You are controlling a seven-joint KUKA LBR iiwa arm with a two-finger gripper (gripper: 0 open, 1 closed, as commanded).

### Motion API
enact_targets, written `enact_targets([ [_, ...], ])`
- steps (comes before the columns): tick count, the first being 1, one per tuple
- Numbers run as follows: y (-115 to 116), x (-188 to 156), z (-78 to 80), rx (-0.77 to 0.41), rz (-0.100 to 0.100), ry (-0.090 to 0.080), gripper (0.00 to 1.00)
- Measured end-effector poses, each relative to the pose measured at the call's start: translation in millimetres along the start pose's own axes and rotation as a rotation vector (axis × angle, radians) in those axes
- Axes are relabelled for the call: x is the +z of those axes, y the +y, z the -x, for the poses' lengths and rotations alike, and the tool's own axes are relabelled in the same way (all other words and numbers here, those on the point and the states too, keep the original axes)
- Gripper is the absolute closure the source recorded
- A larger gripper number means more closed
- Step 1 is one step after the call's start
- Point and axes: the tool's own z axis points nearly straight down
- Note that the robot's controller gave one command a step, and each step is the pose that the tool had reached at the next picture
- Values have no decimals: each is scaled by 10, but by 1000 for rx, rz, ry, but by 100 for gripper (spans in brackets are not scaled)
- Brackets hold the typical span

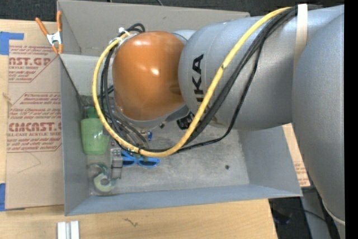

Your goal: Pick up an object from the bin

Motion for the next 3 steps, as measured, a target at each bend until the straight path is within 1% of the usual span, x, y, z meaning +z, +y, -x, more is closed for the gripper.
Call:
enact_targets([
  [1,-698,369,-4,-184,-2,-5,0],
  [2,-1023,1510,529,-210,5,-14,0],
  [3,-1026,1485,523,-210,3,-11,100],
])
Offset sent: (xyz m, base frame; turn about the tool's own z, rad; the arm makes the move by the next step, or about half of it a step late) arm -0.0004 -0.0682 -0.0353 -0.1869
